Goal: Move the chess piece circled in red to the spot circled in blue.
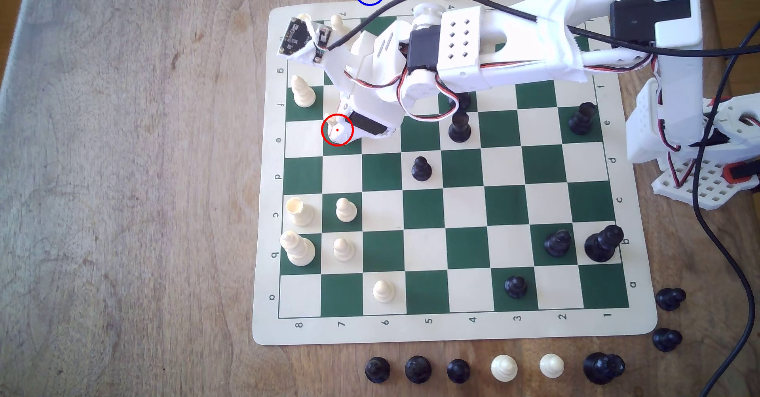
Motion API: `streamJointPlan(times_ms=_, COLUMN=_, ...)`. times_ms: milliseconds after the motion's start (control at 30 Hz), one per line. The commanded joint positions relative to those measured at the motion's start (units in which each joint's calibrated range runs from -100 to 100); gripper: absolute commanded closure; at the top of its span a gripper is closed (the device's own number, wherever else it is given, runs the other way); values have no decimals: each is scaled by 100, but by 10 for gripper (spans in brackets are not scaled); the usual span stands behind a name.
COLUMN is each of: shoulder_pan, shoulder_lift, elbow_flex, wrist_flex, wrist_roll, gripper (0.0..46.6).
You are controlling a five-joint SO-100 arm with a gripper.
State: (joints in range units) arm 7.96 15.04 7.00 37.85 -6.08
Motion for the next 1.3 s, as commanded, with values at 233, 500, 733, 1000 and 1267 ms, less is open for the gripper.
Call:
streamJointPlan(times_ms=233, shoulder_pan=29, shoulder_lift=-86, elbow_flex=-519, wrist_flex=-271, wrist_roll=5, gripper=367)
streamJointPlan(times_ms=500, shoulder_pan=21, shoulder_lift=-35, elbow_flex=-483, wrist_flex=-271, wrist_roll=0, gripper=373)
streamJointPlan(times_ms=733, shoulder_pan=29, shoulder_lift=-18, elbow_flex=-474, wrist_flex=-271, wrist_roll=10, gripper=382)
streamJointPlan(times_ms=1000, shoulder_pan=5, shoulder_lift=-27, elbow_flex=-456, wrist_flex=-214, wrist_roll=15, gripper=456)
streamJointPlan(times_ms=1267, shoulder_pan=-3, shoulder_lift=-265, elbow_flex=-882, wrist_flex=449, wrist_roll=20, gripper=464)
